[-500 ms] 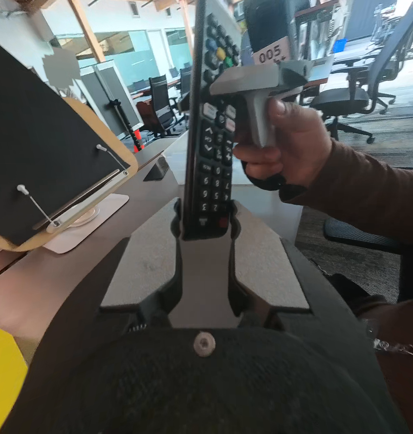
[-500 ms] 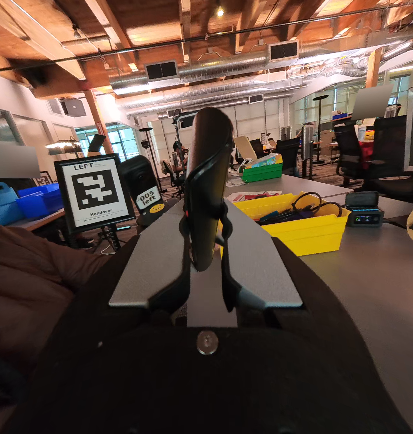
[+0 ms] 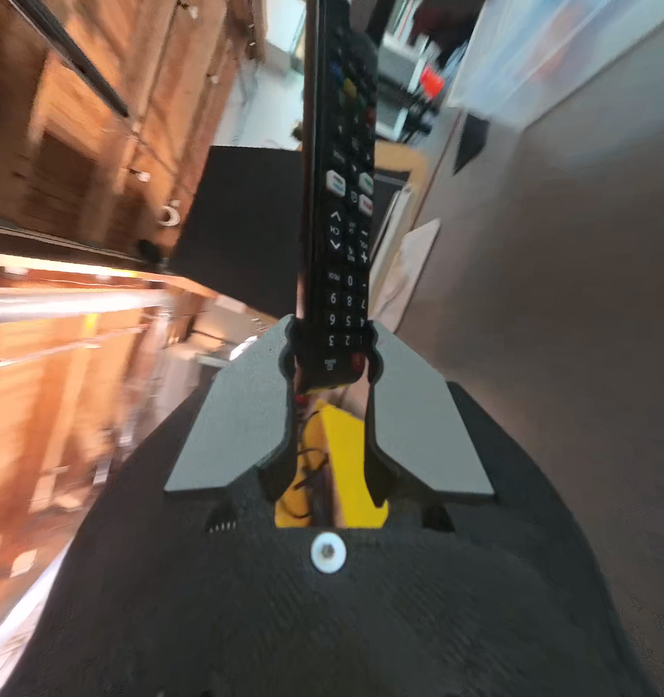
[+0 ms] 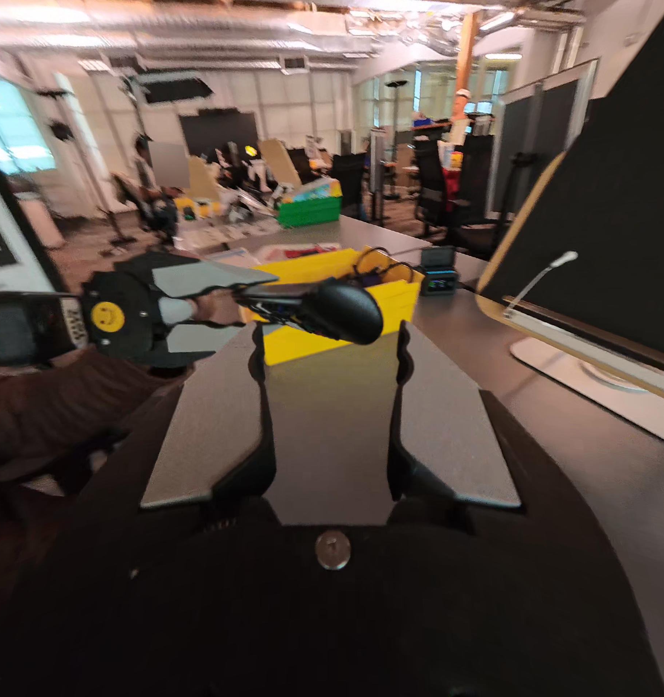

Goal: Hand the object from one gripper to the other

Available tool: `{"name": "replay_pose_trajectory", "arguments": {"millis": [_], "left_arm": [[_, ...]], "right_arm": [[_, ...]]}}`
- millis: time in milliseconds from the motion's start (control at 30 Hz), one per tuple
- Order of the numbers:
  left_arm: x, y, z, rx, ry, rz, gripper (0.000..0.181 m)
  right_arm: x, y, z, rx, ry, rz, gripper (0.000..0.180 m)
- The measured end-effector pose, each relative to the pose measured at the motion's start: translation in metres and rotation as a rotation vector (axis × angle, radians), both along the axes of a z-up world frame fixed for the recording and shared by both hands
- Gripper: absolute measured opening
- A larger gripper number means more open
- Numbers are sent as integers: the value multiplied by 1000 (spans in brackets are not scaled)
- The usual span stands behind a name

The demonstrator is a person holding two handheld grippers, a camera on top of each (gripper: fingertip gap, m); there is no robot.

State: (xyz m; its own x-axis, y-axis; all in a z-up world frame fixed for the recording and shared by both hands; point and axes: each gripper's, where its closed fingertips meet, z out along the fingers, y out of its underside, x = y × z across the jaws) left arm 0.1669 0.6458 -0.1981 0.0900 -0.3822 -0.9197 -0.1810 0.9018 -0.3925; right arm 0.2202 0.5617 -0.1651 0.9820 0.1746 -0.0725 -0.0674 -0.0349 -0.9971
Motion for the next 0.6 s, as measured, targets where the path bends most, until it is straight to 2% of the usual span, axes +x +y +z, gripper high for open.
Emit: {"name": "replay_pose_trajectory", "arguments": {"millis": [167, 233, 267, 300, 333, 367, 400, 467, 533, 600], "left_arm": [[9, 11, -11, 145, 1, 75, 30], [16, 10, -22, 153, 32, 72, 26], [21, 8, -32, 144, 56, 59, 24], [28, 5, -42, 120, 75, 45, 21], [37, 5, -56, 93, 106, 39, 21], [45, 8, -70, 114, 140, 47, 21], [52, 17, -80, 175, 155, 85, 21], [58, 31, -97, 256, 174, 127, 22], [59, 32, -103, 281, 158, 97, 21], [58, 29, -102, 312, 129, 64, 22]], "right_arm": [[9, -5, -5, -85, -195, -149, 73], [-5, 3, -17, -135, -267, -124, 75], [-13, 12, -32, -187, -308, -109, 70], [-18, 23, -52, -246, -331, -105, 50], [-25, 36, -73, -293, -329, -87, 11], [-21, 47, -94, -354, -320, -117, 0], [-6, 54, -113, -442, -321, -189, 0], [17, 53, -139, -597, -291, -239, 18], [22, 47, -144, -617, -233, -212, 38], [28, 41, -139, -596, -177, -205, 41]]}}
